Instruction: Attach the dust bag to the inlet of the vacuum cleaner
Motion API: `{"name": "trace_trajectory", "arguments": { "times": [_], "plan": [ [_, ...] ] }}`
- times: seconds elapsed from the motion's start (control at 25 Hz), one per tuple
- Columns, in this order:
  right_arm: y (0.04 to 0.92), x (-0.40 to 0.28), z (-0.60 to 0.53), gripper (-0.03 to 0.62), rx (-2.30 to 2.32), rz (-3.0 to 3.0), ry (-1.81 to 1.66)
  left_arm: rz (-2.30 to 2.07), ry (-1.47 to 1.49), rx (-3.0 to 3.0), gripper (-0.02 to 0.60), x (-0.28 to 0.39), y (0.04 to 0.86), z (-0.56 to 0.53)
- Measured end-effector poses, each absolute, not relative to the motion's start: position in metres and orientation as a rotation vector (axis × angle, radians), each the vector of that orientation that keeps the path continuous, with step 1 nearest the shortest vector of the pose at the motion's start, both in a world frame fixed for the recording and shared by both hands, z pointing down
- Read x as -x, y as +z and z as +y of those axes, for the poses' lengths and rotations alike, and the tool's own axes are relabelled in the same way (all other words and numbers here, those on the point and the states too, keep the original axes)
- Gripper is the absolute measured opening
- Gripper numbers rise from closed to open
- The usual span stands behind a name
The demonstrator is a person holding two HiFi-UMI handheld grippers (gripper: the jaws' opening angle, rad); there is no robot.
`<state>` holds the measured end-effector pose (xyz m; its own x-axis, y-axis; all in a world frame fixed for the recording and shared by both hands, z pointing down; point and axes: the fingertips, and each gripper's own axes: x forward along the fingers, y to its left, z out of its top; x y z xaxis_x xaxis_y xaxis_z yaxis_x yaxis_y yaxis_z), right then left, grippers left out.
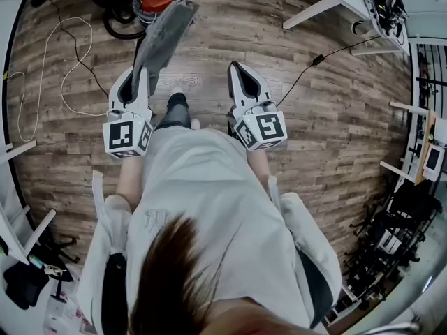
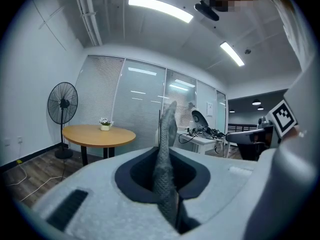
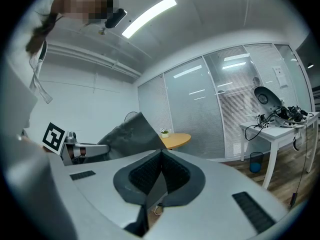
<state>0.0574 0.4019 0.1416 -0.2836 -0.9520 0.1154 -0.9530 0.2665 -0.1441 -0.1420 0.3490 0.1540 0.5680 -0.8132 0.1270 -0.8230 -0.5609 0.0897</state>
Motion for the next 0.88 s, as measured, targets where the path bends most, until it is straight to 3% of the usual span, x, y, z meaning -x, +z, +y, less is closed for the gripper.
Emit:
{"name": "trace_trajectory", "arguments": {
  "times": [0.88],
  "plan": [
    [0.116, -0.042, 0.225, 0.003, -1.823, -2.57, 0.26, -1.438, 0.105, -2.601, 0.038, 0.167, 0.153, 0.174]
  ]
}}
